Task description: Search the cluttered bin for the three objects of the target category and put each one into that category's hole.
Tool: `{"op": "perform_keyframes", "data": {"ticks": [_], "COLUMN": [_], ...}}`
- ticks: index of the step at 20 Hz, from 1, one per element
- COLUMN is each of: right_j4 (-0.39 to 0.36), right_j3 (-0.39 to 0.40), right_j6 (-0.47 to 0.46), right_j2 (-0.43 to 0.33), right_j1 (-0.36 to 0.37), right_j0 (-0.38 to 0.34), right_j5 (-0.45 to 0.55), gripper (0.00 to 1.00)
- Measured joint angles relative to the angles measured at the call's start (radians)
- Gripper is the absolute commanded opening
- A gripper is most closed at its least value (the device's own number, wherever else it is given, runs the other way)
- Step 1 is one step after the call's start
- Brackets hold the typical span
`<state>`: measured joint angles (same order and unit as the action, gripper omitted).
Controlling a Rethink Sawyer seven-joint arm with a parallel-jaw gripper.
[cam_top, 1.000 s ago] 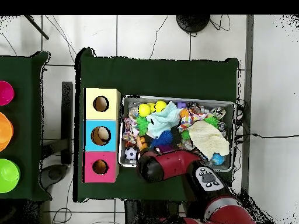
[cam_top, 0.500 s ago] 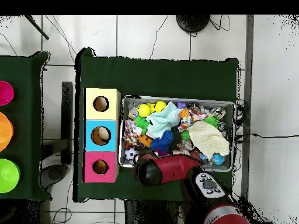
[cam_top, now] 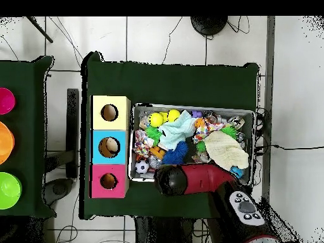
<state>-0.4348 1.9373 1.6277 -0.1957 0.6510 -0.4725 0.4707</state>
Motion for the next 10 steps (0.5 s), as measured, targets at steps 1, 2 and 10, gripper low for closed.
{"op": "perform_keyframes", "data": {"ticks": [1, 2, 10], "right_j4": [0.0, 0.0, -0.001], "right_j3": [-0.004, -0.007, -0.057], "right_j6": [0.0, 0.0, 0.0], "right_j2": [-0.004, -0.008, -0.063], "right_j1": [0.007, 0.012, 0.072], "right_j0": [-0.005, -0.009, -0.073], "right_j5": [0.019, 0.034, 0.152], "gripper": [0.0, 0.0, 0.0]}}
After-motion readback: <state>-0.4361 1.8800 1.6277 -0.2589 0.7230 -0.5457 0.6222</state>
